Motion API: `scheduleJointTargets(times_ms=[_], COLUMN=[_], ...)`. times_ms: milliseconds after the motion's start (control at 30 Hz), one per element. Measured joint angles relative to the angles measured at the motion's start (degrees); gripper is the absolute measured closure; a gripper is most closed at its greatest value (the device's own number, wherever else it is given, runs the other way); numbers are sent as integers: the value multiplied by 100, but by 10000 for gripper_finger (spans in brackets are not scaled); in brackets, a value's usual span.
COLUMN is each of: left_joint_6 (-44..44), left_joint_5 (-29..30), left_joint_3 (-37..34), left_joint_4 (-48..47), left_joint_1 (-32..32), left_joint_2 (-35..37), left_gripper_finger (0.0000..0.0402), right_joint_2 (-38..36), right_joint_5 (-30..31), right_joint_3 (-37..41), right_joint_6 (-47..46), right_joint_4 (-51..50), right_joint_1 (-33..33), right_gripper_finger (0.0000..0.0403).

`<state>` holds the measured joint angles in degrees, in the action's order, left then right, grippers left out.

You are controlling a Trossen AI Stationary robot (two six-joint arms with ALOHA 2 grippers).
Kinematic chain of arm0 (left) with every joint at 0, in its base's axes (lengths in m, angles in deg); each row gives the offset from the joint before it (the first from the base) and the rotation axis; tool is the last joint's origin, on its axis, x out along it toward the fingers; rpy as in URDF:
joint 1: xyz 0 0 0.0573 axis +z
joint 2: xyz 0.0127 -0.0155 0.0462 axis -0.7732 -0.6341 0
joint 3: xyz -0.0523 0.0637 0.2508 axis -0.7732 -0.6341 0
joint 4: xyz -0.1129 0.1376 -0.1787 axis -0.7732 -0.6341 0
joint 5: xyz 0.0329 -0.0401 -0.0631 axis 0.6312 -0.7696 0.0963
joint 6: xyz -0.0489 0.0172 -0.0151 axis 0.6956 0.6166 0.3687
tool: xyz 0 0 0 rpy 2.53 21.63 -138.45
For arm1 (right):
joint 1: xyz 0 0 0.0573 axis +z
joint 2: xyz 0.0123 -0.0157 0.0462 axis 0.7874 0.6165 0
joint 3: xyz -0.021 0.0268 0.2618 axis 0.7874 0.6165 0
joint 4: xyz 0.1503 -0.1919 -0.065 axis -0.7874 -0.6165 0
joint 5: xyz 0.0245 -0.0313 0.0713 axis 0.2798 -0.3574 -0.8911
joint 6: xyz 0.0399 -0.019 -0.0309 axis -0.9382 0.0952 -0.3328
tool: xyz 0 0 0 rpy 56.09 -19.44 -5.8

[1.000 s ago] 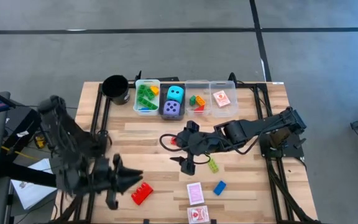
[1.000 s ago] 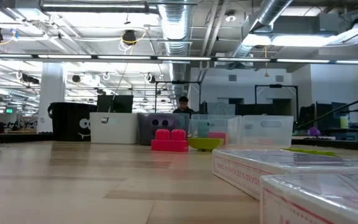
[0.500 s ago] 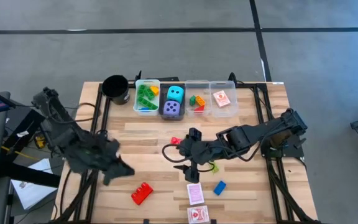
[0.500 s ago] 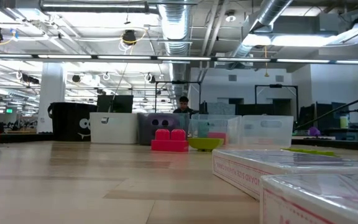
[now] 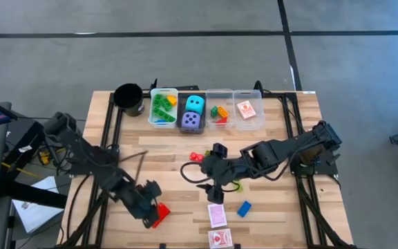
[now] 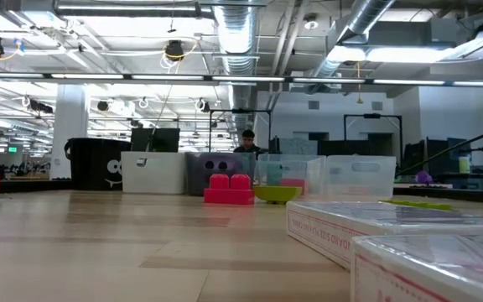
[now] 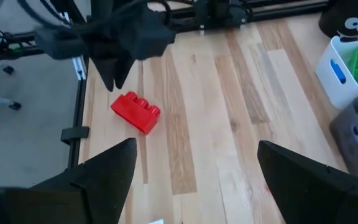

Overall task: Pick & Place Toys
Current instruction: Put the big red 3-stud game piece into the white bin

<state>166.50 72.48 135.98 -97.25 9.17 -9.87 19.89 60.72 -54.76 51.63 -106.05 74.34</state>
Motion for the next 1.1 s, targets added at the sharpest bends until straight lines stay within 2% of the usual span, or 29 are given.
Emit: scheduleJointTargets(times_ms=[300,467,633,833,967,1100], left_joint_6=[114,160,552,894,850,599], left_joint_5=[-21,-67,-295,-309,-293,-276], left_joint_3=[0,0,0,-2,-2,-13], left_joint_4=[107,138,108,95,98,99], left_joint_1=[0,0,0,-22,-22,-22], left_joint_2=[-463,-414,-397,-397,-397,-397], left_gripper_finger=[378,366,315,223,163,122], right_joint_2=[0,0,0,0,0,0], right_joint_5=[6,8,8,8,8,6], right_joint_3=[2,2,2,2,2,2], right_joint_6=[-1,-1,-1,-1,-1,-1], right_joint_4=[-192,-192,-198,-198,-200,-201], right_joint_1=[9,18,54,57,64,90], right_gripper_finger=[75,75,75,75,75,75])
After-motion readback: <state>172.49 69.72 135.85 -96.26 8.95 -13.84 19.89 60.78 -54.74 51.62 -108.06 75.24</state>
